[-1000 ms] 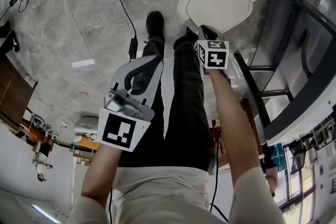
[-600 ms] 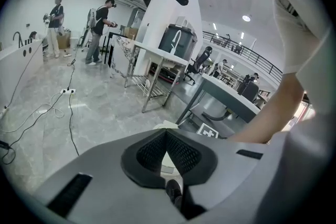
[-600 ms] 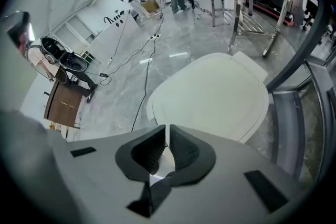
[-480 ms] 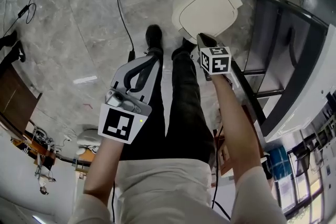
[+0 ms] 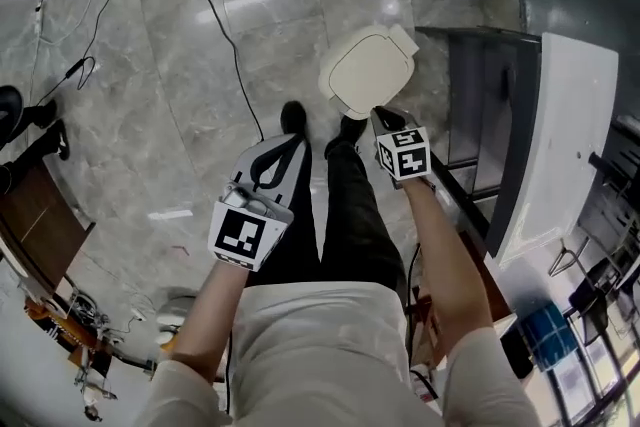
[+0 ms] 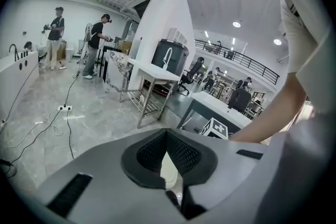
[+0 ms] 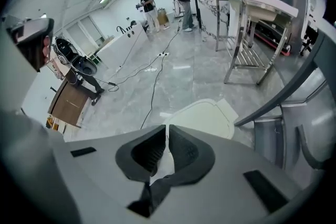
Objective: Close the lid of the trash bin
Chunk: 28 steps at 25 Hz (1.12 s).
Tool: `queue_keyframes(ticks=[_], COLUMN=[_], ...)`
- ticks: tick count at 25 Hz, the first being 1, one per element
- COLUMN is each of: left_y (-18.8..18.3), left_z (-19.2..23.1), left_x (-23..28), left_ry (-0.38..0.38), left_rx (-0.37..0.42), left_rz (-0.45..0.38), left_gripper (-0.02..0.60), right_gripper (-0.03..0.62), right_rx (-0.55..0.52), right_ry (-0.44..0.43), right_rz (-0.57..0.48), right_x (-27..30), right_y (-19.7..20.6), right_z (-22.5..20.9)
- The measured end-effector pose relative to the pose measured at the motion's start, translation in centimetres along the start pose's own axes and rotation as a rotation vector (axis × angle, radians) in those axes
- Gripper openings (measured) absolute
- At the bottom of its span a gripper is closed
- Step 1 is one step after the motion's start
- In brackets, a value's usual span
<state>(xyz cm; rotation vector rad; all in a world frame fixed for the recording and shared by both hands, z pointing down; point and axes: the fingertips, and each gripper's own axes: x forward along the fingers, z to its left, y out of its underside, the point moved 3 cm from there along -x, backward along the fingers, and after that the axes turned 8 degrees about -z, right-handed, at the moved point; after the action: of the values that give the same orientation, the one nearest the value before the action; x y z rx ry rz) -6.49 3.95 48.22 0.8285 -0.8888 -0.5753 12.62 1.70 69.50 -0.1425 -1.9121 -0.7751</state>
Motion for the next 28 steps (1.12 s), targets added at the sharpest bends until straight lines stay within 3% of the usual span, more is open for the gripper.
queue_keyframes(ticks=[15,22,28], left_y=[-8.7,-11.7,-12.8], left_z=[-1.9,-4.7,-7.1], left_x=[-5.1,-7.1,-8.4], left_ry=[0.1,0.172,0.191], left_rx=[0.107,0.13,0.137], left_rz=[-0.066,-0.096,-0.114], left_gripper=[0.005,0.005,0.005], right_gripper=[0.04,0.04,0.04], right_rx=[-0.041,-0.121,-0.081], right_ry=[0.101,0.113,0.175], right_rz=[-0.285,-0.396,-0.528], right_x=[-15.1,-22.7,-30.2], right_y=[-9.4,-10.7,-11.8], right_z=[4.9,8.1,7.4])
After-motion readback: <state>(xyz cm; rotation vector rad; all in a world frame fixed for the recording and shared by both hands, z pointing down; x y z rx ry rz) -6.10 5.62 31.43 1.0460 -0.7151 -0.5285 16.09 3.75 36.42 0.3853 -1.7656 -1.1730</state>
